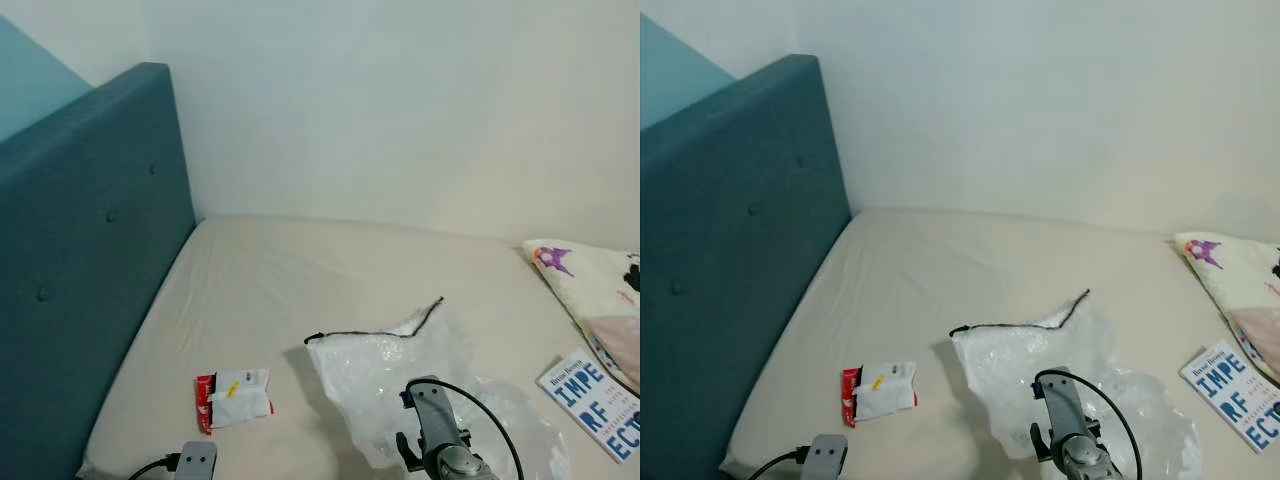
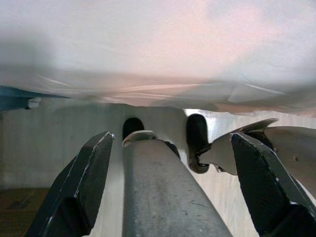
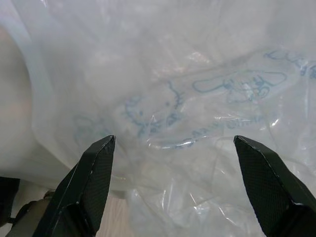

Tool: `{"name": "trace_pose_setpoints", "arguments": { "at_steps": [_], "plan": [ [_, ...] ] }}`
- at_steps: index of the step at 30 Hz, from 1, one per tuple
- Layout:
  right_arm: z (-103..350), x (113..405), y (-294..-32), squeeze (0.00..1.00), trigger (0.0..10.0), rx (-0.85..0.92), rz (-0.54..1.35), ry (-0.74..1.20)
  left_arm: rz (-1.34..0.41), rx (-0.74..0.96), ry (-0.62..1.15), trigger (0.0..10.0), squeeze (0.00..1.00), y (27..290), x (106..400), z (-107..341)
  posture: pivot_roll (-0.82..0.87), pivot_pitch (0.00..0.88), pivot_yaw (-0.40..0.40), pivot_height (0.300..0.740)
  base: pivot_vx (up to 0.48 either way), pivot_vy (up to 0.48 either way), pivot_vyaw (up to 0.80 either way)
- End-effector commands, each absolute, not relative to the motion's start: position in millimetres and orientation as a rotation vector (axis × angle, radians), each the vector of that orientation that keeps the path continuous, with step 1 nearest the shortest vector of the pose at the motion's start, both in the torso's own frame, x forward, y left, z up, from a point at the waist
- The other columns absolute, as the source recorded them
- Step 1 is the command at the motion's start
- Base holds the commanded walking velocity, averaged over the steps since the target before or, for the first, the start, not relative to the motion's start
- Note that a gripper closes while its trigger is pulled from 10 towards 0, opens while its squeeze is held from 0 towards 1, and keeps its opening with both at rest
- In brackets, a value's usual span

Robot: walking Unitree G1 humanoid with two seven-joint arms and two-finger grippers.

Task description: Clean up the room

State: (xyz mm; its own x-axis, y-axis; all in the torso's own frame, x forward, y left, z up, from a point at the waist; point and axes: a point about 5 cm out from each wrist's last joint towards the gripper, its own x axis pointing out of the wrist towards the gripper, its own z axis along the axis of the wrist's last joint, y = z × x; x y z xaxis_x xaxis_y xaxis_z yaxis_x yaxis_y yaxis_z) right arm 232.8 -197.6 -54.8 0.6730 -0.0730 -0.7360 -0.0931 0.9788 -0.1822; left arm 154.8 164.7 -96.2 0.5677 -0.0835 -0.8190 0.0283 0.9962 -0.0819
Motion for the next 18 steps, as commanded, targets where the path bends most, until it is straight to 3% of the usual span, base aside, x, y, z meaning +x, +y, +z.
{"name": "trace_pose_setpoints", "arguments": {
  "at_steps": [1, 4, 7, 12, 18],
  "plan": [
    [-52.5, 236.9, -195.6, 0.00, 10.0, -0.163, -0.012, 0.822, -0.057, -0.074, 0.968, 10.0, 0.00, 164.9, 153.9, -96.6, 0.05, 0.000, -0.110, 0.740, 0.000, 0.000, 0.00],
    [-47.7, 243.5, -194.8, 0.00, 10.0, -0.114, -0.029, 0.787, -0.055, -0.078, 0.965, 10.0, 0.00, 165.4, 154.7, -96.2, 0.05, 0.000, -0.108, 0.740, 0.000, 0.000, 0.00],
    [-29.1, 266.1, -191.1, 0.00, 10.0, 0.057, -0.023, 0.653, -0.036, -0.087, 0.940, 10.0, 0.00, 167.5, 160.5, -93.6, 0.05, 0.000, -0.105, 0.740, 0.000, 0.000, 0.00],
    [-15.8, 281.9, -189.9, 0.00, 10.0, 0.095, -0.041, 0.597, -0.029, -0.085, 0.890, 10.0, 0.00, 169.5, 172.1, -87.8, 0.04, 0.000, -0.100, 0.740, 0.000, 0.000, 0.00],
    [1.9, 300.4, -188.1, 0.00, 10.0, 0.138, 0.000, 0.535, -0.040, -0.103, 0.735, 10.0, 0.00, 170.2, 207.5, -67.6, 0.04, 0.000, -0.107, 0.740, 0.000, 0.000, 0.00]
  ]
}}
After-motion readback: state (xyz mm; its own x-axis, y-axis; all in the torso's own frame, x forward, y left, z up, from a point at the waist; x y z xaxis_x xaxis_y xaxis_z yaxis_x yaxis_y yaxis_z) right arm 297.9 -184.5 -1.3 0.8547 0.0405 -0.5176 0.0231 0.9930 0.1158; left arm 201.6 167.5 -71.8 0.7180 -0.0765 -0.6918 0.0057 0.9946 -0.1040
